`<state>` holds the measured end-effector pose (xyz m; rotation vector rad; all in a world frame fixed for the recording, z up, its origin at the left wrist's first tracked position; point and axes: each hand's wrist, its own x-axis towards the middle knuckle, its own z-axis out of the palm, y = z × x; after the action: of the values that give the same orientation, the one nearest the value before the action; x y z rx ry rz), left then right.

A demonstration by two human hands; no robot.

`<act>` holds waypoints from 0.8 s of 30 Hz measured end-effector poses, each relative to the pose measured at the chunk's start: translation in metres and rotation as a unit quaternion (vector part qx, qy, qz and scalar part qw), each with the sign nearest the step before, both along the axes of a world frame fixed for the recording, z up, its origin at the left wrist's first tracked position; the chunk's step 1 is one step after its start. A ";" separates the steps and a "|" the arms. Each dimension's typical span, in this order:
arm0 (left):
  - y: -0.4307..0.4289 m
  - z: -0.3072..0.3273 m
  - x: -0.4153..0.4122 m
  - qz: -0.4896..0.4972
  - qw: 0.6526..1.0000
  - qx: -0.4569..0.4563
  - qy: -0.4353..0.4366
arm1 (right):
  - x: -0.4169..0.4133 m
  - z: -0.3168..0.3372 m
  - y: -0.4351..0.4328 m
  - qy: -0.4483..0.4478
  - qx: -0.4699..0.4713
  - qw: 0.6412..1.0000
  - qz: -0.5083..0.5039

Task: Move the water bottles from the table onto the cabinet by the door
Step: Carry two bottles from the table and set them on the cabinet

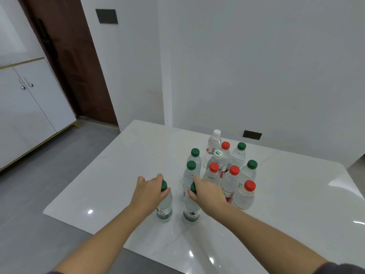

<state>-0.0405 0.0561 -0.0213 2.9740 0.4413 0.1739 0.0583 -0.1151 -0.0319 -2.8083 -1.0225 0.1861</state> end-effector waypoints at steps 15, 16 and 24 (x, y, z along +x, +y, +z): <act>-0.002 -0.076 -0.015 0.130 0.853 -0.493 -0.117 | -0.019 -0.043 0.012 0.153 0.326 0.917 -0.171; -0.003 -0.083 -0.014 0.142 0.845 -0.502 -0.121 | -0.020 -0.049 0.014 0.192 0.356 0.898 -0.174; -0.007 -0.141 -0.009 0.216 0.800 -0.544 -0.128 | -0.015 -0.095 0.017 0.283 0.444 0.832 -0.172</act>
<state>-0.0495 0.0487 -0.1626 1.6601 0.8201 0.2483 0.0434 -0.0979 -0.1273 -1.8360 -0.3025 0.3556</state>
